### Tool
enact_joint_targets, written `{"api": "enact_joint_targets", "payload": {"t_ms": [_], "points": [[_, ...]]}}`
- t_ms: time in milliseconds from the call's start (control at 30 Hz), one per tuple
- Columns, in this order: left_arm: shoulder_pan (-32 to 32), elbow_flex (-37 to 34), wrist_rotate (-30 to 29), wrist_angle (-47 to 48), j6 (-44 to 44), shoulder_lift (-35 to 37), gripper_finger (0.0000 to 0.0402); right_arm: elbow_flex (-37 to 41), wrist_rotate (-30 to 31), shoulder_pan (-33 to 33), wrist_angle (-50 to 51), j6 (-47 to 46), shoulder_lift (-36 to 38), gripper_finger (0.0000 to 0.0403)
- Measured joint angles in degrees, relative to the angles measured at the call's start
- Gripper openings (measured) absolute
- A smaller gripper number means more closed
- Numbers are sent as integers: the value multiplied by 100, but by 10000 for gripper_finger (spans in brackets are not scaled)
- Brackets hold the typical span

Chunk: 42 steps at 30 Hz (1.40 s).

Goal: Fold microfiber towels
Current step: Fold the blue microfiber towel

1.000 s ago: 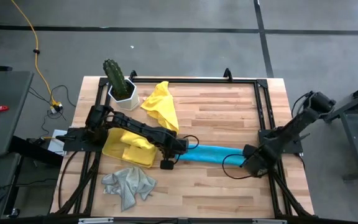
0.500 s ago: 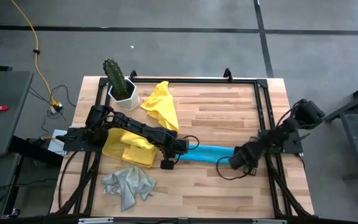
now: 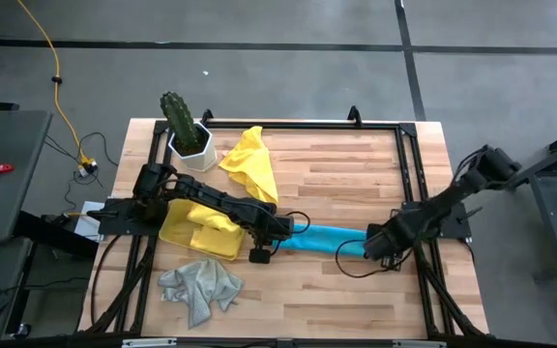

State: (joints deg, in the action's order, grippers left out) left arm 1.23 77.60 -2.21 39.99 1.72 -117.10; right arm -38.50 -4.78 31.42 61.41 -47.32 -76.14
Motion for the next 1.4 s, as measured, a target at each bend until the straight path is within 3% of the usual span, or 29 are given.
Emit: {"api": "enact_joint_targets", "payload": {"t_ms": [133,267,500,933,1267,1400], "points": [[0,0,2,-2,0,0,0,0,-123,105,585,-808,607,158],[0,-2,0,-17,-24,0,0,0,-200,4,325,-2076,1134,158],[-4,-7,0,-70,-144,0,0,0,-21,-257,328,-3972,1411,158],[-9,-7,2,-101,-193,-2,0,0,385,390,53,-6858,934,158],[-11,-11,2,-288,-195,-7,0,0,498,485,-485,-7334,226,158],[-13,-11,2,-338,-193,-11,0,0,449,485,-177,-7634,-162,158]]}}
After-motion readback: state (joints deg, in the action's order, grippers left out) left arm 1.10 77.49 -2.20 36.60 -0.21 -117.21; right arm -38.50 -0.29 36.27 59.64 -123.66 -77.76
